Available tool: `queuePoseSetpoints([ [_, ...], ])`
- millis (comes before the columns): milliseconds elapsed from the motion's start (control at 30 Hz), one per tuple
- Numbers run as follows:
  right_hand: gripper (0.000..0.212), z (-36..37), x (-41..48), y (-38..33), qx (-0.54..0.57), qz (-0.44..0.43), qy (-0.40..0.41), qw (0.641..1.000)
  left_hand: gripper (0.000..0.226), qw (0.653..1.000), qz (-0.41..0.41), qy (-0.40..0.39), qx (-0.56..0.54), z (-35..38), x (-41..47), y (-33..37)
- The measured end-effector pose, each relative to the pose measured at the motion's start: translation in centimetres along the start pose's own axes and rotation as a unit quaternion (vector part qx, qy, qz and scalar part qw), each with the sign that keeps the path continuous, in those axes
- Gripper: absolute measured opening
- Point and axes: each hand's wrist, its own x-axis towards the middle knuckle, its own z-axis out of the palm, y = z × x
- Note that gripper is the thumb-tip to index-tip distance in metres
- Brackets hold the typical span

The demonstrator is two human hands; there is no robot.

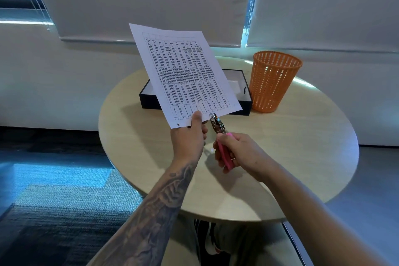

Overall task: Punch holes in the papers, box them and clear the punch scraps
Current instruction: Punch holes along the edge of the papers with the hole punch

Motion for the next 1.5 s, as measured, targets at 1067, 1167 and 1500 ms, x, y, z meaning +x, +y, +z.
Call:
queuePoseSetpoints([
  [1067,0.041,-0.9,0.9,0.5,-0.061,0.13,0.021,0.989,0.017,0.993,0.024,-0.009,0.117,0.0,-0.7,-3.3],
  [1167,0.041,-1.0,1.2,0.3,-0.061,0.159,0.016,0.985,0.023,0.986,0.022,-0.009,0.168,0.1,-0.6,-3.4],
  [1500,0.037,-1.2,1.9,0.3,-0.068,0.216,-0.01,0.974,0.032,0.973,-0.025,0.004,0.228,0.1,-0.8,-3.5],
])
